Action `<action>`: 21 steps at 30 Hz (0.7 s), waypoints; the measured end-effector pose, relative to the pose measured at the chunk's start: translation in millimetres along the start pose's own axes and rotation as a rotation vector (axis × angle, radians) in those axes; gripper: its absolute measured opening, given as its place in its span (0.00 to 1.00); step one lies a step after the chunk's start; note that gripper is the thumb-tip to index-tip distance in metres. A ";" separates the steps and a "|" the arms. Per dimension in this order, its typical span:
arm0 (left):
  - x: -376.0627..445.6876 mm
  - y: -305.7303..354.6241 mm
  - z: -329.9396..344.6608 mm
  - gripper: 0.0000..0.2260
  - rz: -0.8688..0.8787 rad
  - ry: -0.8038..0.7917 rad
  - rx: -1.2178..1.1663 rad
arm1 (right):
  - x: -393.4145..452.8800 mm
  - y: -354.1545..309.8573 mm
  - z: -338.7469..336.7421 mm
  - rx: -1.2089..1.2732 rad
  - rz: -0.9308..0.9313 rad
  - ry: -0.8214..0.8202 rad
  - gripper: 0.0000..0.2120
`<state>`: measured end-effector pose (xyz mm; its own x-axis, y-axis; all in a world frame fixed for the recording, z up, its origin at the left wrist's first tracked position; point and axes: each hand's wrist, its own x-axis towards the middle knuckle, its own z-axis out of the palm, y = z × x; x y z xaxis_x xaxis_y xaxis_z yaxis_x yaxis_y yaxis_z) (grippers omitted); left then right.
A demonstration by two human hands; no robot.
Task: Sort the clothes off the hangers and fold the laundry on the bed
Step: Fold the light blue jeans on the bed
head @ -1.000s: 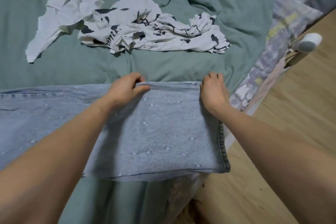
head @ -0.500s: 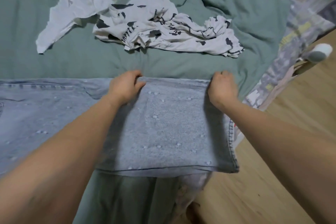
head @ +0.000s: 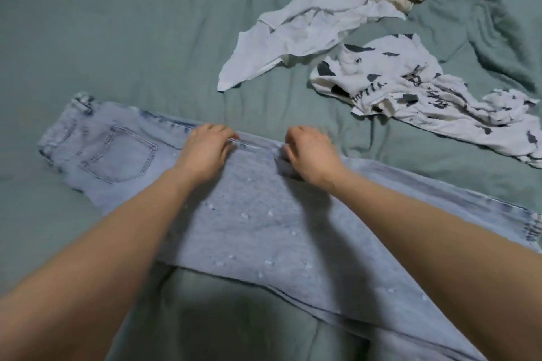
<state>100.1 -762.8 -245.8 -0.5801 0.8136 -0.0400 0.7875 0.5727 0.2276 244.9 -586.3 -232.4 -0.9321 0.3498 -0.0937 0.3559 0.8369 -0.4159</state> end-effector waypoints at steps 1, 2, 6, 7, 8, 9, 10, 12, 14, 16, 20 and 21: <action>2.3 -5.2 2.9 0.09 0.004 -0.009 0.004 | 8.9 -7.6 7.0 -0.003 -0.015 -0.034 0.11; 4.9 -9.9 6.5 0.09 0.010 -0.028 0.013 | 16.0 -13.9 13.4 -0.010 -0.030 -0.072 0.11; 13.1 -24.8 19.4 0.10 -0.020 -0.047 0.061 | 33.3 -22.3 31.7 -0.119 -0.111 -0.148 0.12; 15.0 -27.4 20.7 0.11 -0.046 -0.054 0.068 | 36.3 -21.1 34.1 -0.157 -0.116 -0.140 0.13; 16.9 -28.8 21.6 0.11 -0.064 -0.072 0.079 | 39.0 -19.6 35.6 -0.186 -0.114 -0.135 0.13; 19.2 -29.9 22.0 0.11 -0.073 -0.091 0.098 | 42.5 -17.9 37.4 -0.206 -0.115 -0.134 0.14; 21.8 -30.9 22.0 0.11 -0.081 -0.108 0.122 | 46.5 -16.0 39.6 -0.226 -0.126 -0.138 0.14; 26.1 -34.3 23.4 0.11 -0.119 -0.153 0.127 | 53.9 -12.8 43.6 -0.264 -0.163 -0.157 0.13; 28.3 -41.6 27.5 0.09 -0.165 -0.207 0.101 | 58.4 -10.2 47.1 -0.282 -0.206 -0.157 0.11; 32.0 -52.2 28.5 0.07 -0.219 -0.202 0.087 | 61.7 -9.2 50.5 -0.257 -0.220 -0.130 0.08; 45.9 -72.4 24.5 0.07 -0.356 -0.058 -0.059 | 77.9 -20.0 53.6 -0.236 -0.136 -0.139 0.08; 47.6 -76.7 25.5 0.07 -0.363 -0.076 -0.111 | 82.7 -24.1 55.6 -0.262 -0.114 -0.187 0.09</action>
<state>17.4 -765.5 -289.9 -0.7967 0.5673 -0.2084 0.5041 0.8140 0.2887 155.5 -601.0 -280.4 -0.9543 0.1848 -0.2348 0.2312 0.9544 -0.1886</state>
